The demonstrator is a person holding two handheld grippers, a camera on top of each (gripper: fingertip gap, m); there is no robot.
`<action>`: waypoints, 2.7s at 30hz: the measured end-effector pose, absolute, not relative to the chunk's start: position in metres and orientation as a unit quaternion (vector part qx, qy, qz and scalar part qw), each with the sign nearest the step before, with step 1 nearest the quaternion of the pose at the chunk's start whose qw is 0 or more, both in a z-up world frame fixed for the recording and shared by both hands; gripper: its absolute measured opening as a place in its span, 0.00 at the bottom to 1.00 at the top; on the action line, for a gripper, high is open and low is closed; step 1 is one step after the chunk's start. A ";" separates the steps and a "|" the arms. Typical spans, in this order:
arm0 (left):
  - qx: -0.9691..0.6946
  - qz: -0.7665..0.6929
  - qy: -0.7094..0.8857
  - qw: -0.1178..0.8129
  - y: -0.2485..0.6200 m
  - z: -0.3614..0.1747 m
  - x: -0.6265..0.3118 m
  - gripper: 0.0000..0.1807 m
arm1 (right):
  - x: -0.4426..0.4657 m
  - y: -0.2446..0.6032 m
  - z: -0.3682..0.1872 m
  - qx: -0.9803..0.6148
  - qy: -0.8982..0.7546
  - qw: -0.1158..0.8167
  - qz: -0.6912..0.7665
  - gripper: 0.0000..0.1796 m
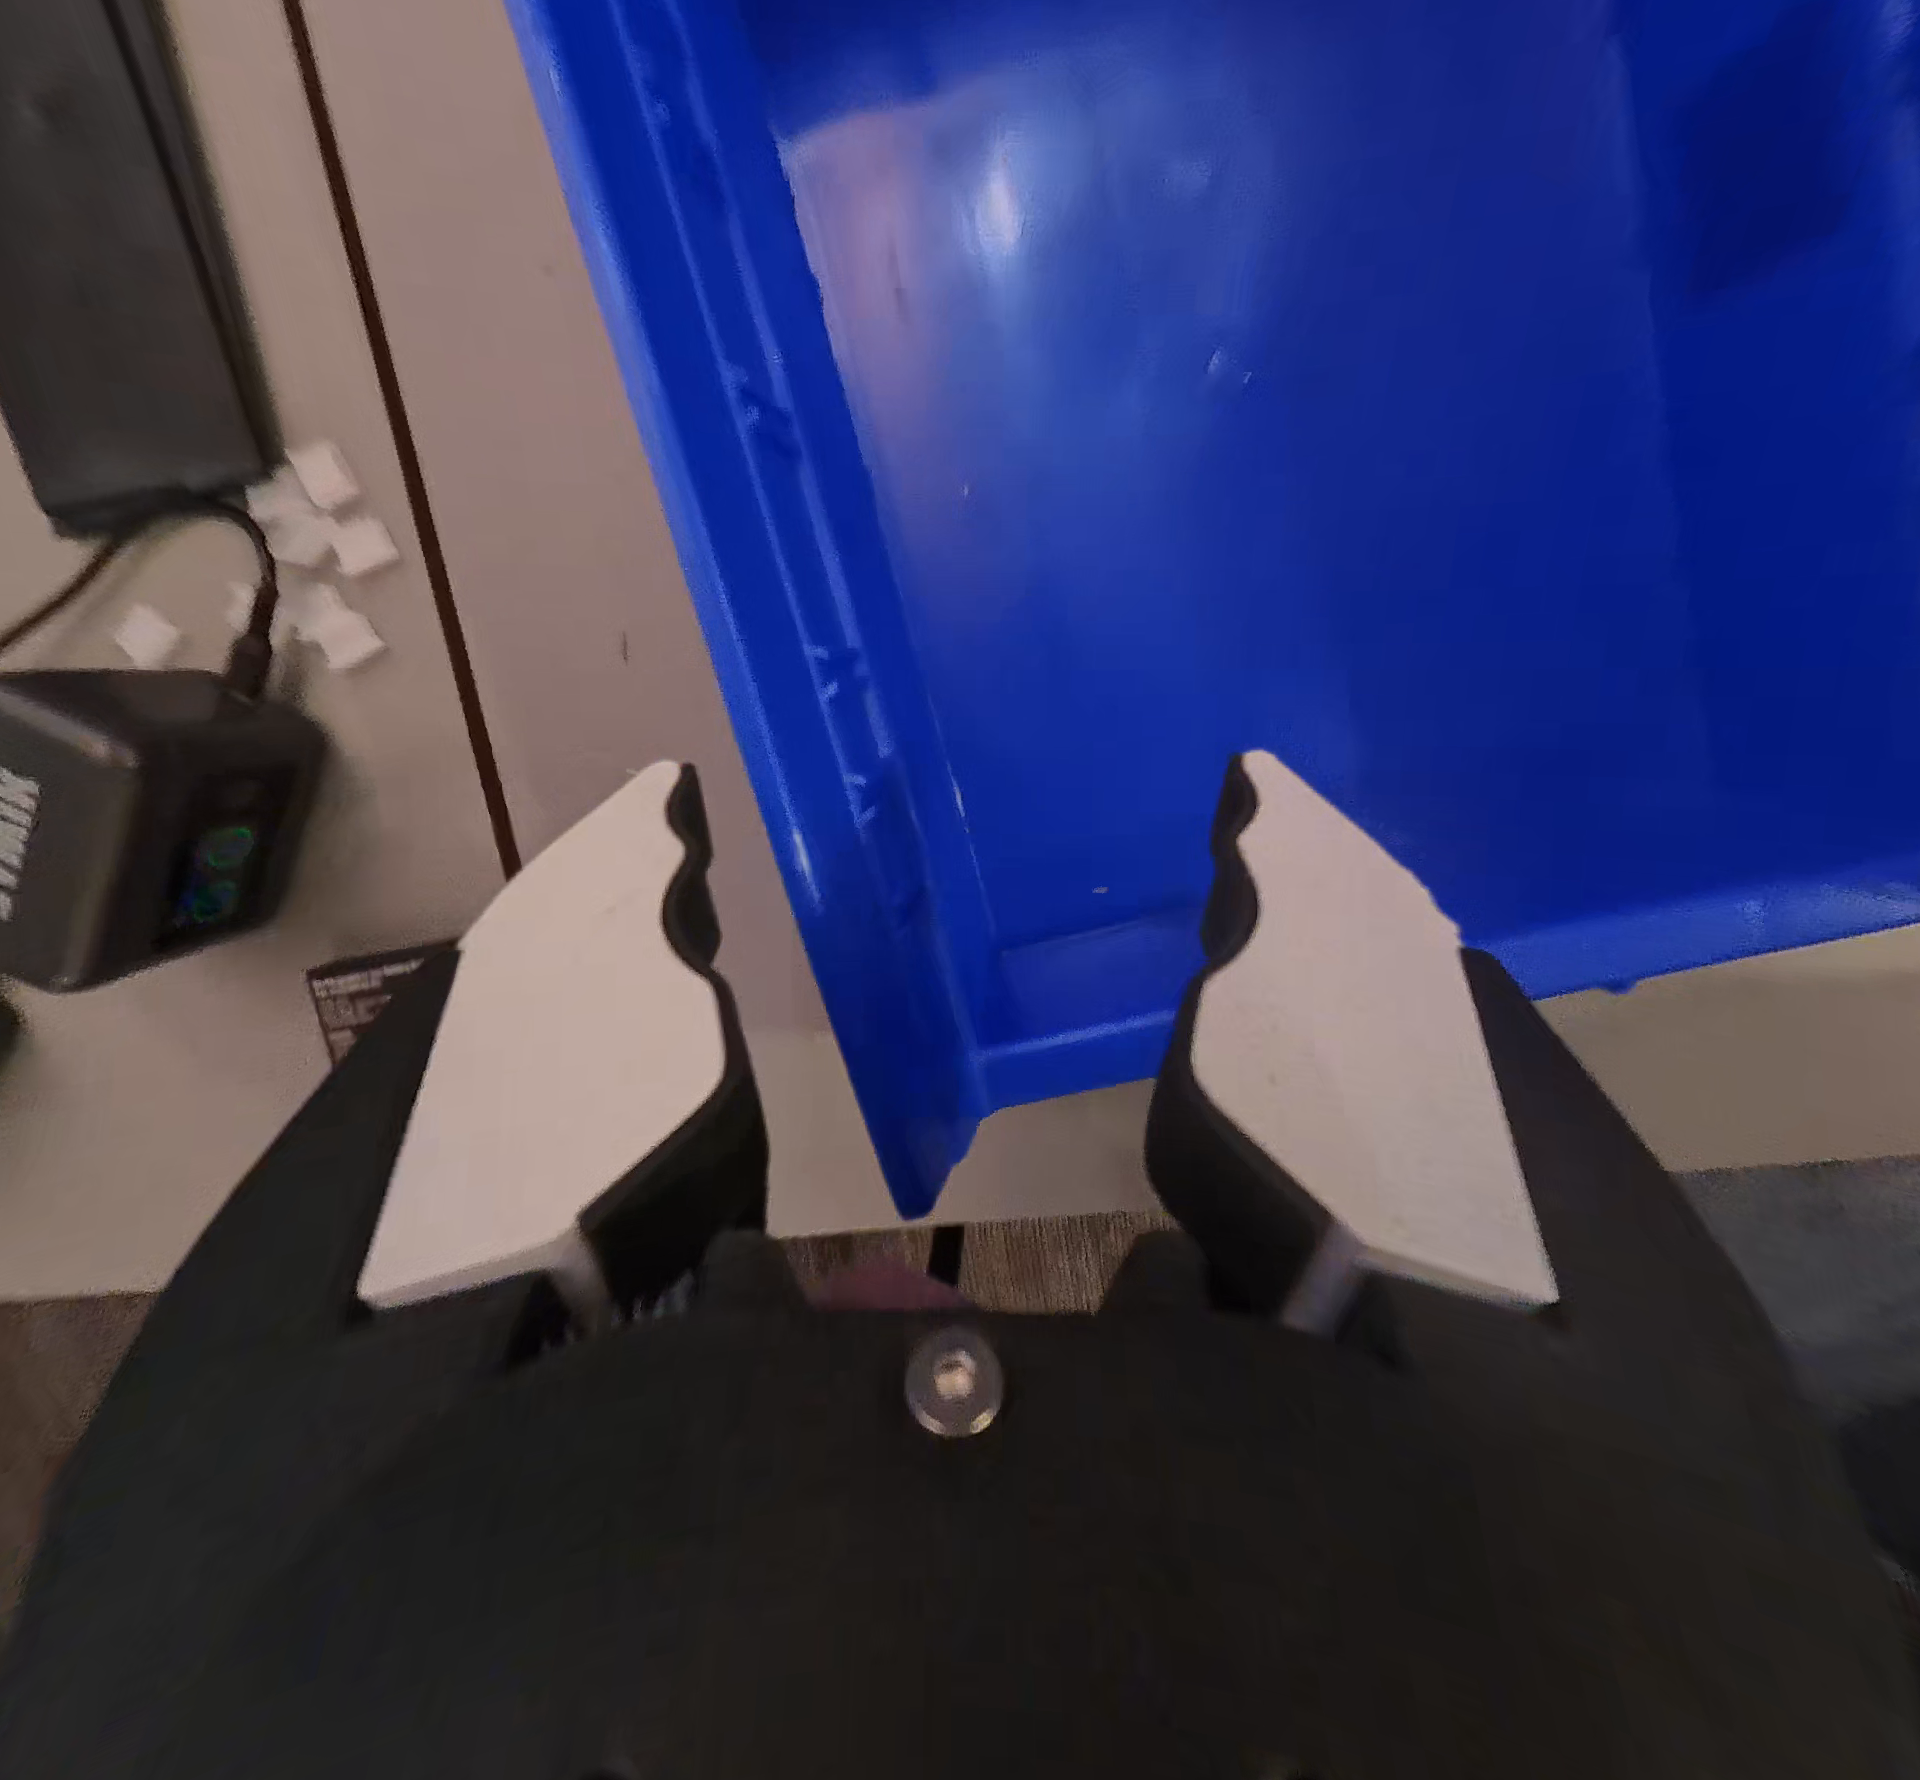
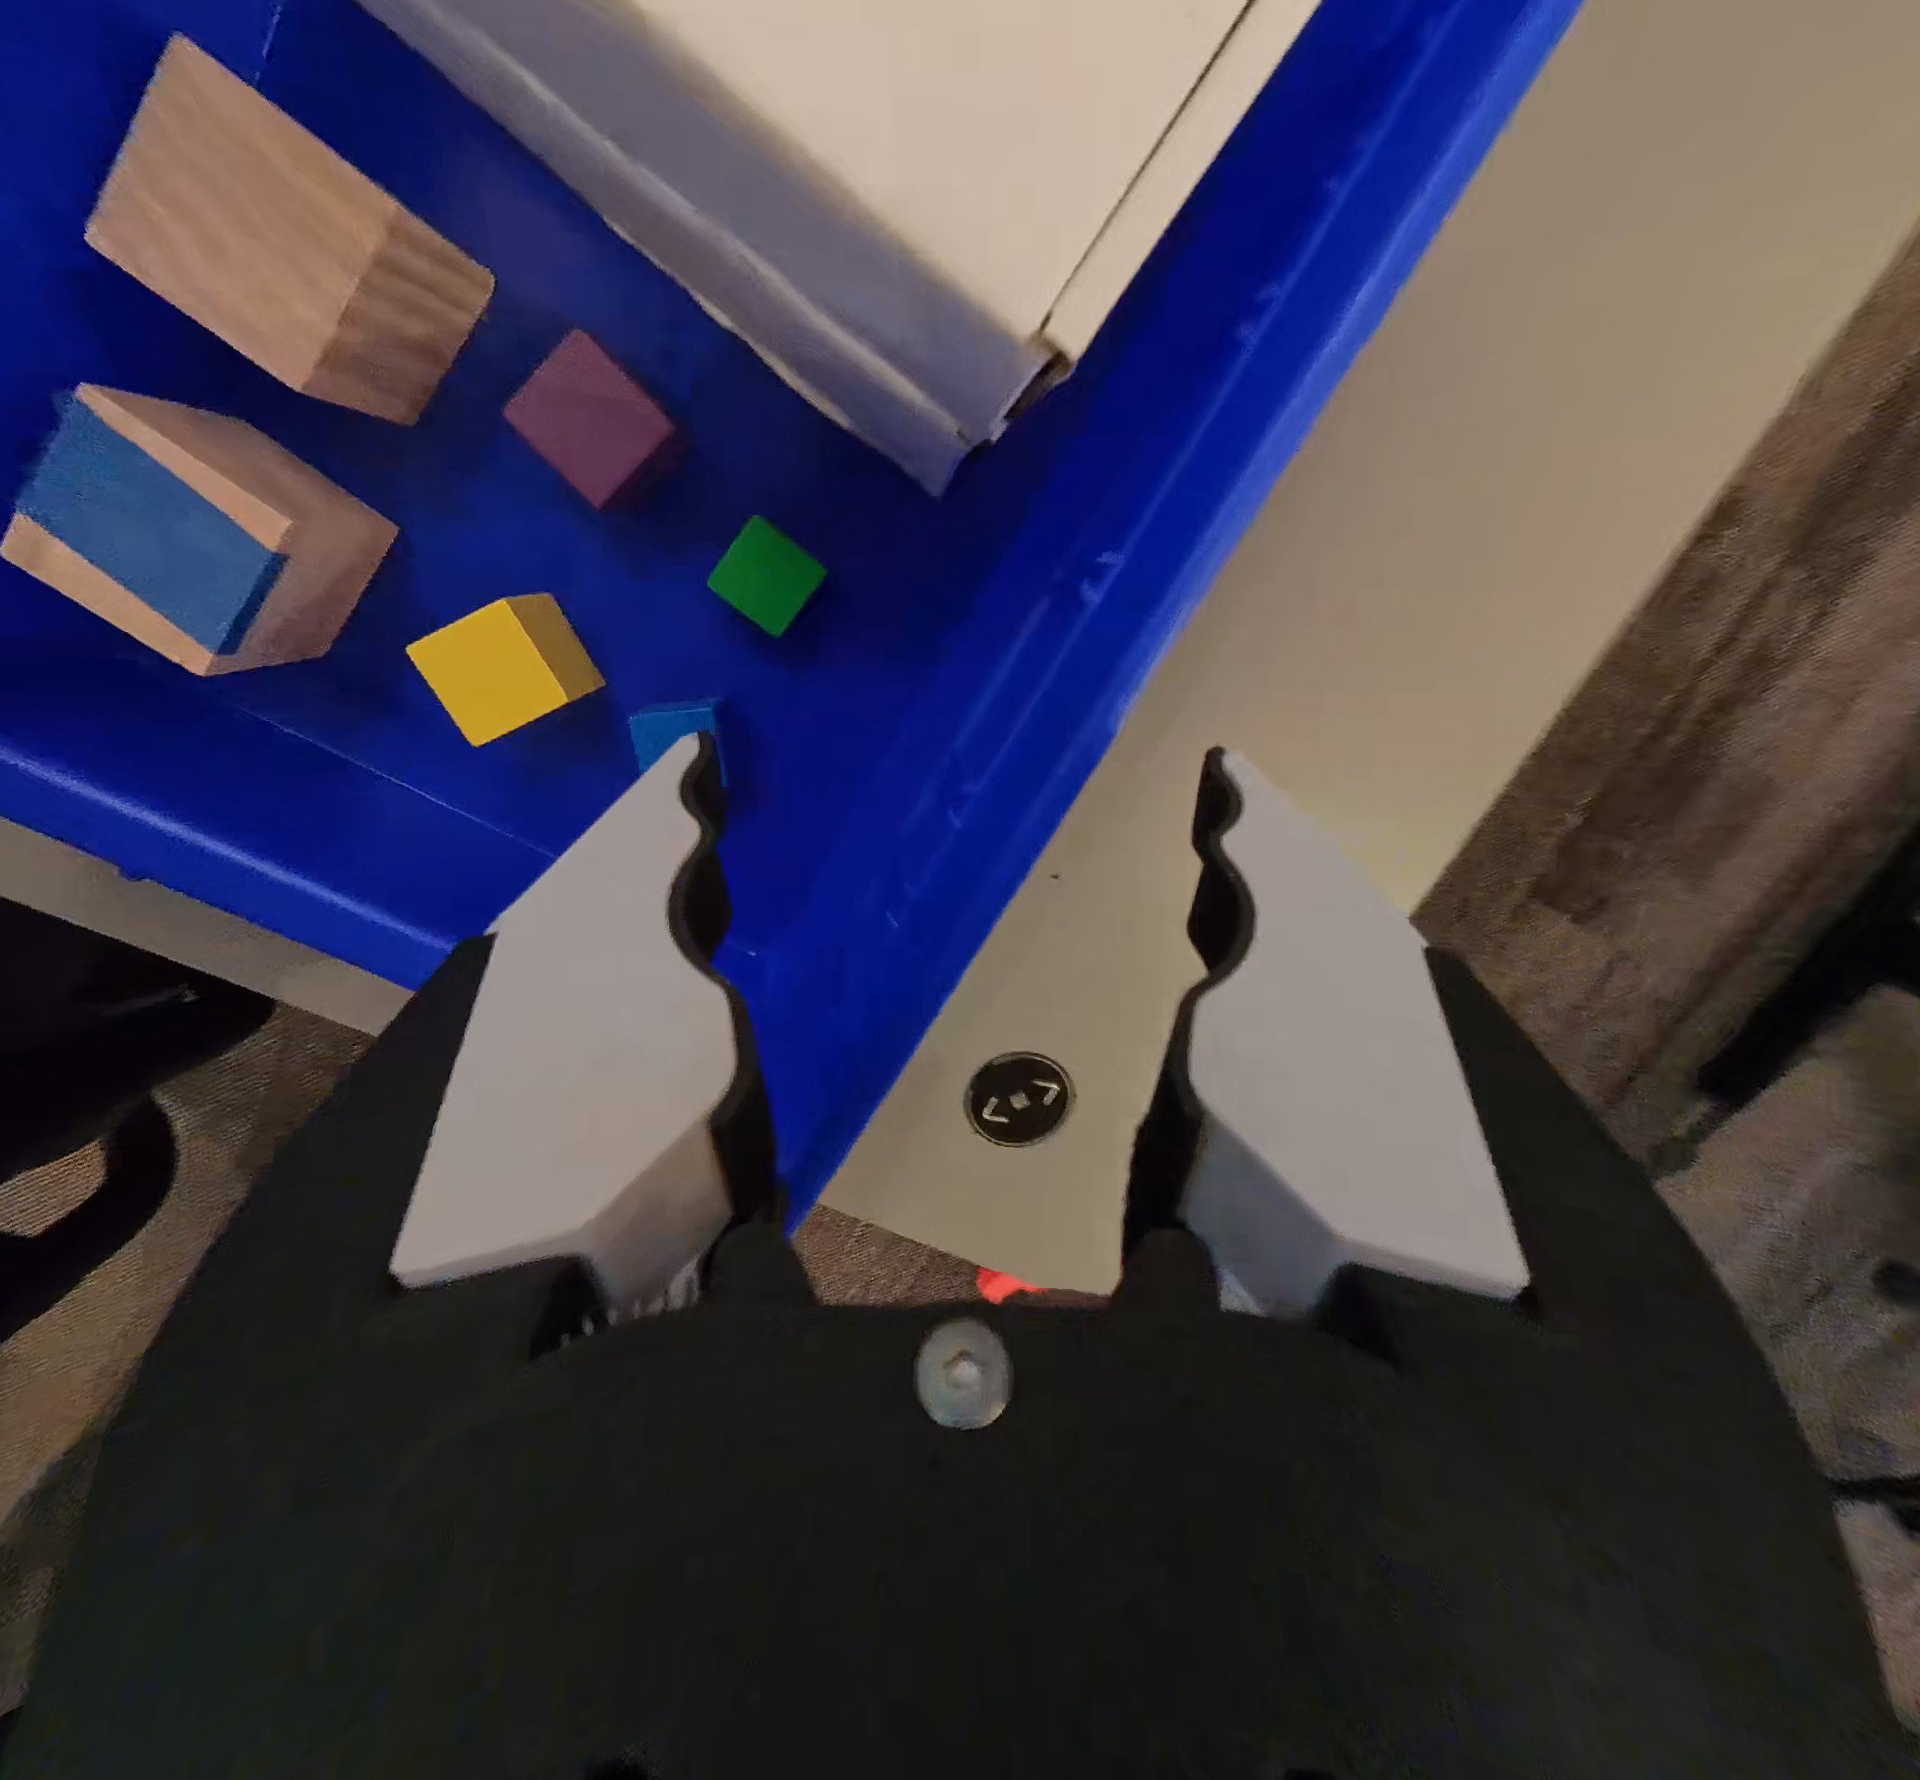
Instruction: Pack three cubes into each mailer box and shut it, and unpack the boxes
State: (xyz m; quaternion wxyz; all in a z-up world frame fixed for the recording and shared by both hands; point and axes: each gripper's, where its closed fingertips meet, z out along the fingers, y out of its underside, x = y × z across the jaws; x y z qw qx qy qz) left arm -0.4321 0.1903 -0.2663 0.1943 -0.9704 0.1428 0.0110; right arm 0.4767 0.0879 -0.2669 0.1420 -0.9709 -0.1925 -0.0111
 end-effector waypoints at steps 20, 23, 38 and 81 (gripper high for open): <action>-0.966 -0.180 0.182 0.038 0.154 -0.326 -0.422 0.17 | 0.436 0.121 -0.303 -0.969 -0.130 0.178 0.111 0.04; -0.967 -0.179 0.176 0.045 0.154 -0.325 -0.420 0.16 | 0.414 0.132 -0.303 -0.967 -0.137 0.179 0.120 0.04; -0.946 -0.262 0.105 0.161 0.147 -0.314 -0.404 0.13 | 0.263 0.204 -0.294 -0.934 -0.107 0.228 0.254 0.18; -0.857 -0.290 0.092 0.416 0.113 -0.150 -0.360 0.13 | -0.138 0.195 -0.177 -0.714 -0.107 0.288 0.629 0.52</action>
